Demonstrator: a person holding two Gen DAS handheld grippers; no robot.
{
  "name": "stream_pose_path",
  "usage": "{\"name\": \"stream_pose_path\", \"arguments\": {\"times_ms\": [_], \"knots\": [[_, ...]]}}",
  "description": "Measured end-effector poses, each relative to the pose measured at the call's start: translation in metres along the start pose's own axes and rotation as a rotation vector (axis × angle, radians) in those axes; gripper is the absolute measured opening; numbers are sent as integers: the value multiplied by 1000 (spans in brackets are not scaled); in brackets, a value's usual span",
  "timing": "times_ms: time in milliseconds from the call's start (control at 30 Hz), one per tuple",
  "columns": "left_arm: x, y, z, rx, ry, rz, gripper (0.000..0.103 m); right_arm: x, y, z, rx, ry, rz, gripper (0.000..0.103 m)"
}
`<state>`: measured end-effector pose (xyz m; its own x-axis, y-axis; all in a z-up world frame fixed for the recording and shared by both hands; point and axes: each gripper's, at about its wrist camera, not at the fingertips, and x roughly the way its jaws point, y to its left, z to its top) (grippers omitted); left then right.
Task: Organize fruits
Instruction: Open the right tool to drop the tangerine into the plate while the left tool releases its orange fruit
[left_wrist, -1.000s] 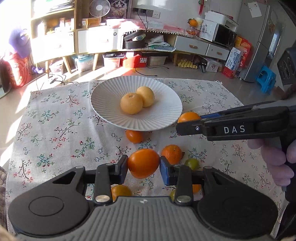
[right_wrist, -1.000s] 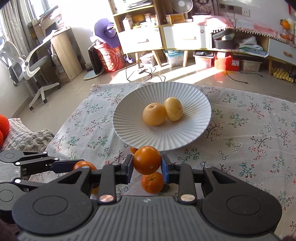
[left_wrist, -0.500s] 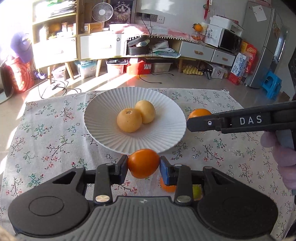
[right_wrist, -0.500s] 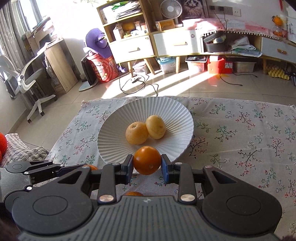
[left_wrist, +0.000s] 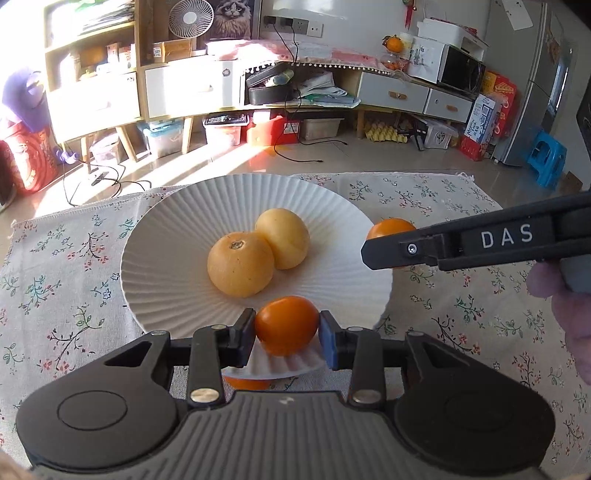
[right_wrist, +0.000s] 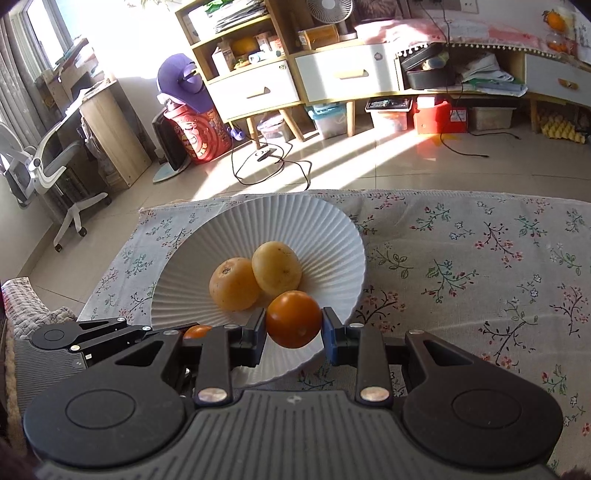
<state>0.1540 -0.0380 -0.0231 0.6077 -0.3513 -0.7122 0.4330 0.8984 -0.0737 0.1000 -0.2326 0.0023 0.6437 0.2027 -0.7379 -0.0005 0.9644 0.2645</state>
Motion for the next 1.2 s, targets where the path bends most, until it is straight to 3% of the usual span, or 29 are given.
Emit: {"name": "stream_pose_path", "arguments": {"times_ms": [500,1200], "knots": [[9,8,3,-16,-15,10,32,21,4,2,-24,25,-13,28],[13,11,2,-15,-40,-46,36,25,3,1,-5,30,29,31]]}}
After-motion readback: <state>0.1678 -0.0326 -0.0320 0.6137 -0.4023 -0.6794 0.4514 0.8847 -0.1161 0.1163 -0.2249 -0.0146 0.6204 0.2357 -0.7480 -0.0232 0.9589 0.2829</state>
